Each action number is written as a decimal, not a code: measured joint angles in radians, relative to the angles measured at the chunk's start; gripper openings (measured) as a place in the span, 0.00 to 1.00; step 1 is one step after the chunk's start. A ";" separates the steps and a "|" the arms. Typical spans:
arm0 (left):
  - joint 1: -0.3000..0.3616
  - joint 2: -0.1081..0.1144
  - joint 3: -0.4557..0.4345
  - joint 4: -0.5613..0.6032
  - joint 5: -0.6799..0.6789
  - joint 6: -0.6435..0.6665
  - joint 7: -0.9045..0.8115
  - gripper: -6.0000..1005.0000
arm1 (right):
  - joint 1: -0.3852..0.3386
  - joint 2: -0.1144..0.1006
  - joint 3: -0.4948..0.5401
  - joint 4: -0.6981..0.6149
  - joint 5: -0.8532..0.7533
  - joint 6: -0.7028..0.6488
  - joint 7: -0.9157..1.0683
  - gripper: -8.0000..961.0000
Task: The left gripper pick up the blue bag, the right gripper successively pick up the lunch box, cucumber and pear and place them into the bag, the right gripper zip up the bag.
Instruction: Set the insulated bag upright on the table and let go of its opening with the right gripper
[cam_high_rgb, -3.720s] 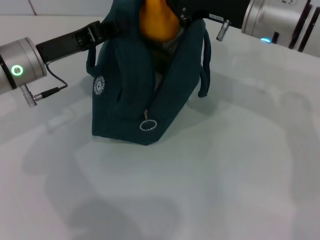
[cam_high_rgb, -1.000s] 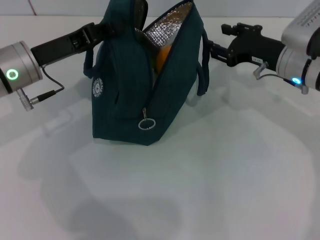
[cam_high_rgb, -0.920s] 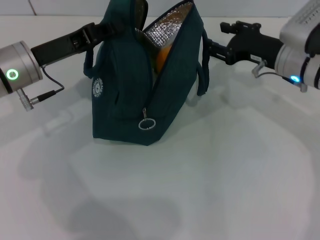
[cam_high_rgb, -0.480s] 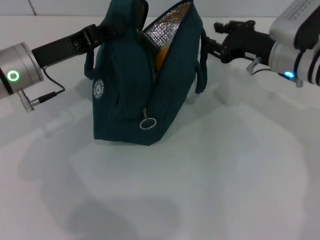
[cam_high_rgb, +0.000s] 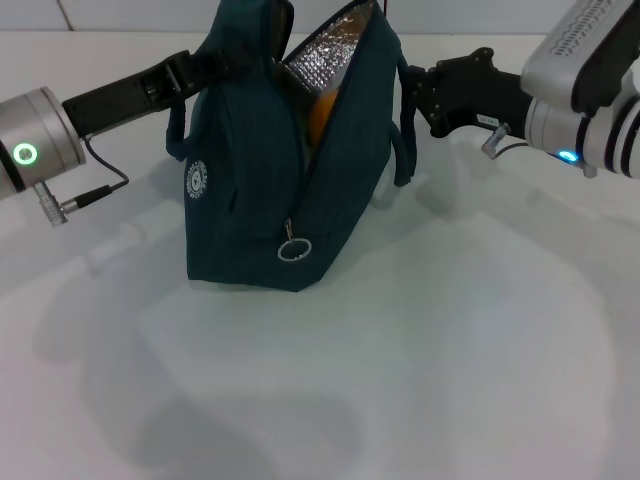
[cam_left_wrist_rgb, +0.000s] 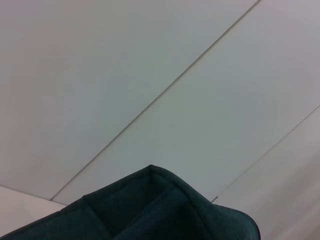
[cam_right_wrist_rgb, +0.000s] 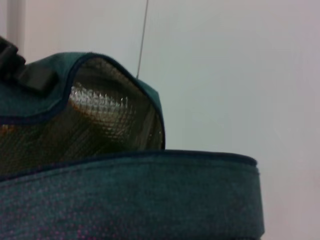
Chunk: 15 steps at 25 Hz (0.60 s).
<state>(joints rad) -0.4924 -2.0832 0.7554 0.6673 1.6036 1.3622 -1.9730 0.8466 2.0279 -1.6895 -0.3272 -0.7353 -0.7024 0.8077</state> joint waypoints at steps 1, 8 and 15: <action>0.000 0.000 0.000 0.000 0.000 0.000 0.000 0.07 | -0.005 0.000 0.003 -0.005 0.000 -0.001 -0.002 0.15; 0.004 0.002 -0.004 0.000 0.001 0.004 0.001 0.07 | -0.131 0.000 0.003 -0.158 0.079 -0.003 -0.104 0.04; 0.012 0.000 -0.004 0.001 0.001 0.035 0.004 0.07 | -0.329 -0.004 0.020 -0.396 0.088 -0.036 -0.166 0.03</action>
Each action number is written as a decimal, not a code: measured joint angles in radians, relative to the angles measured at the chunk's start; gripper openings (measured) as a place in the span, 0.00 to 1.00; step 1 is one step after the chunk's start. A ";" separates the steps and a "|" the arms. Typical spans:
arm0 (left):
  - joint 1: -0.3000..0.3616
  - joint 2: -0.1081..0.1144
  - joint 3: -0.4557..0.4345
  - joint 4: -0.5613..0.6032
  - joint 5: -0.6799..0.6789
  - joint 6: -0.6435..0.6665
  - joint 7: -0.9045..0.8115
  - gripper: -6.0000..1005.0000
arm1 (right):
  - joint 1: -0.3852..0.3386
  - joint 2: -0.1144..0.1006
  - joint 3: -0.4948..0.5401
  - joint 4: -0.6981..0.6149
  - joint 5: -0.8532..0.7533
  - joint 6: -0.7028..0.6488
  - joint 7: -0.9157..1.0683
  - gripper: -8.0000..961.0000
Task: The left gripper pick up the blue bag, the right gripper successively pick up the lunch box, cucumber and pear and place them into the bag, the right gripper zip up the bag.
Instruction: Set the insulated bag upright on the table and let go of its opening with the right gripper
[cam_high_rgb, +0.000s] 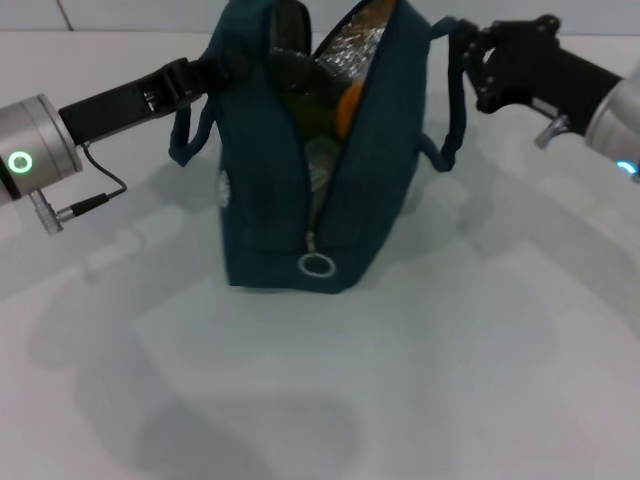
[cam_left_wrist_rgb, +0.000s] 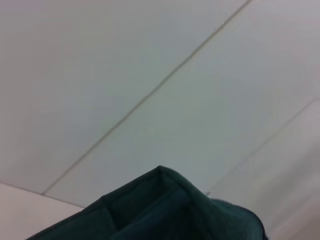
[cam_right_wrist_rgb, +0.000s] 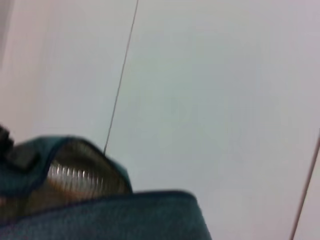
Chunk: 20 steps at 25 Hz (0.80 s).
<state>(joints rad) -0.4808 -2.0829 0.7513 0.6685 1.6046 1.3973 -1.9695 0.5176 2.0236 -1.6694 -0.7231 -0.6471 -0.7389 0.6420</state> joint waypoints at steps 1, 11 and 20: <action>0.002 0.000 0.000 0.000 0.000 0.010 0.000 0.07 | -0.021 -0.001 0.003 -0.027 0.000 -0.012 -0.001 0.03; 0.009 -0.009 0.053 -0.035 -0.044 0.111 0.008 0.07 | -0.141 -0.018 0.006 -0.192 -0.021 -0.028 0.055 0.03; 0.072 -0.009 0.178 -0.040 -0.201 0.119 0.072 0.07 | -0.222 -0.030 0.041 -0.274 -0.144 -0.103 0.177 0.02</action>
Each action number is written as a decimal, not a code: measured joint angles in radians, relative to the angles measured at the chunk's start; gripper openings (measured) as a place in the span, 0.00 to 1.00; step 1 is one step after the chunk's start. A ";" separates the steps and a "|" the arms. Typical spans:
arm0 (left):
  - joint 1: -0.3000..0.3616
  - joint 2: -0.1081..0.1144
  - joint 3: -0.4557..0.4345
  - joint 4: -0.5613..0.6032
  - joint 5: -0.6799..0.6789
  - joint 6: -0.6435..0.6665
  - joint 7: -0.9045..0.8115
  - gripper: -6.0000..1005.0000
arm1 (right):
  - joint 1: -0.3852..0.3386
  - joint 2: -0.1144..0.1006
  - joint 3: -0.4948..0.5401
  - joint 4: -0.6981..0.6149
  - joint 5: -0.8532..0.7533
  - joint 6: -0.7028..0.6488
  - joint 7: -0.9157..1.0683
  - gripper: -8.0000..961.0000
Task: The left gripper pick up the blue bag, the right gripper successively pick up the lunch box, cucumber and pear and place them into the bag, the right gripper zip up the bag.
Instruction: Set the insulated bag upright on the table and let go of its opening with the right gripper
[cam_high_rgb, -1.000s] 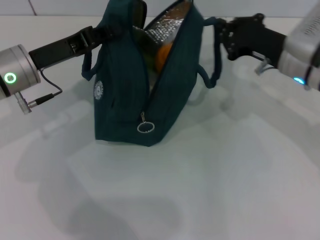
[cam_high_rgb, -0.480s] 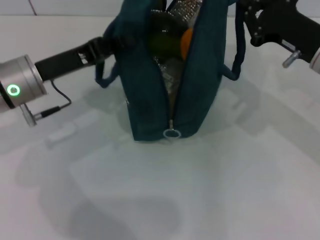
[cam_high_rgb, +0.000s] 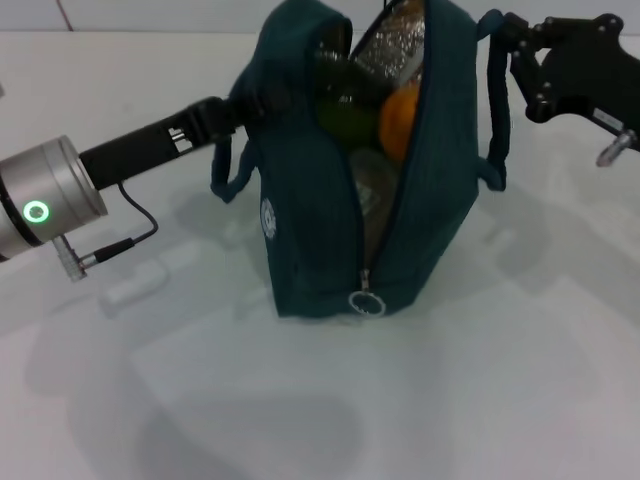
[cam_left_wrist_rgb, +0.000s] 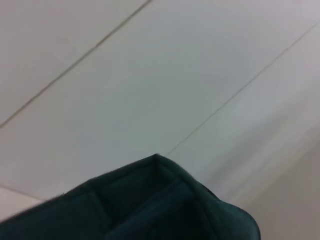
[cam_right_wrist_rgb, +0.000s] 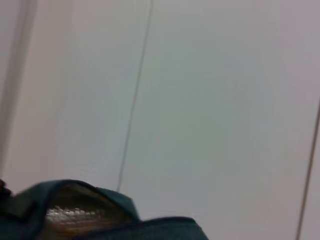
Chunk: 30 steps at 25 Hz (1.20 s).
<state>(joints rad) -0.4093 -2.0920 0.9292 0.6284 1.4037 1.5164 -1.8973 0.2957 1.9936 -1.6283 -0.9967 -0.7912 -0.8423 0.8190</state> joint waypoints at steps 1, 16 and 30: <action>0.001 0.000 0.001 0.000 -0.010 0.008 0.002 0.07 | -0.007 0.000 0.008 -0.009 -0.012 -0.016 0.010 0.02; 0.014 -0.004 0.017 -0.052 -0.086 0.136 0.054 0.07 | -0.118 0.001 0.159 -0.074 -0.140 -0.247 0.164 0.02; -0.003 -0.002 0.020 -0.130 -0.104 0.109 0.176 0.07 | -0.074 0.001 0.226 0.017 -0.156 -0.242 0.192 0.02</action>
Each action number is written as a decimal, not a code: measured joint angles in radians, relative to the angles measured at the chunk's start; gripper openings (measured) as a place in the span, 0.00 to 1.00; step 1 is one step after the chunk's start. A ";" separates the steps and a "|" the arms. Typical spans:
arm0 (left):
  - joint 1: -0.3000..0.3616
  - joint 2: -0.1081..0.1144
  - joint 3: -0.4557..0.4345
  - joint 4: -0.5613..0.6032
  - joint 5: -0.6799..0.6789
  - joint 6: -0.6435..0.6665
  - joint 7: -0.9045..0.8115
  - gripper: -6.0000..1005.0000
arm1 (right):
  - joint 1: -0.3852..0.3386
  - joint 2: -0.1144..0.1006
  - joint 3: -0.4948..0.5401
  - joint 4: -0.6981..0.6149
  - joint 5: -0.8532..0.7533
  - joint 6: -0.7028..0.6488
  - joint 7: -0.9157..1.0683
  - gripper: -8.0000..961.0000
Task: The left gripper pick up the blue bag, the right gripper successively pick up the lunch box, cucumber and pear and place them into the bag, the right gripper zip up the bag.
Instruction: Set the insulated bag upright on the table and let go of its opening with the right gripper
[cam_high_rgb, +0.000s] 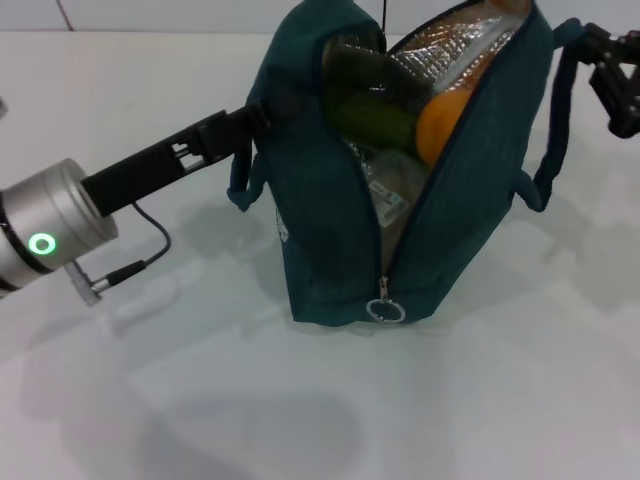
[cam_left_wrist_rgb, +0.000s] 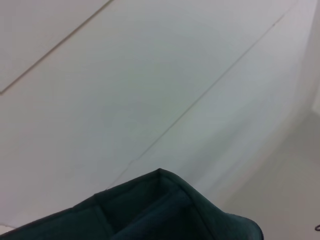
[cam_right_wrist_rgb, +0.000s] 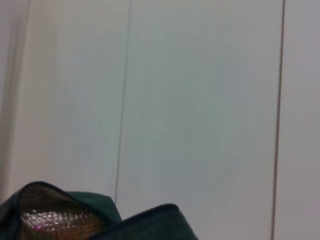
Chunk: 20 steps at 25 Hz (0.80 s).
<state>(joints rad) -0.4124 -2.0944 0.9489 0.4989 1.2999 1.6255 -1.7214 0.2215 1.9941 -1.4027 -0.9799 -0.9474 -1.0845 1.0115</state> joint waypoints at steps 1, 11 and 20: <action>-0.009 0.000 0.001 -0.019 -0.004 -0.006 0.009 0.07 | 0.014 0.000 0.000 0.014 -0.003 0.005 0.000 0.02; -0.046 -0.001 0.003 -0.116 -0.005 -0.059 0.042 0.07 | 0.131 0.006 -0.001 0.139 -0.076 0.031 0.002 0.02; -0.065 -0.004 0.020 -0.139 -0.006 -0.055 0.037 0.07 | 0.129 0.009 -0.009 0.124 -0.105 0.012 0.032 0.02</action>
<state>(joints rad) -0.4772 -2.0985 0.9686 0.3595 1.2944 1.5702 -1.6842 0.3509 2.0033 -1.4113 -0.8563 -1.0522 -1.0730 1.0435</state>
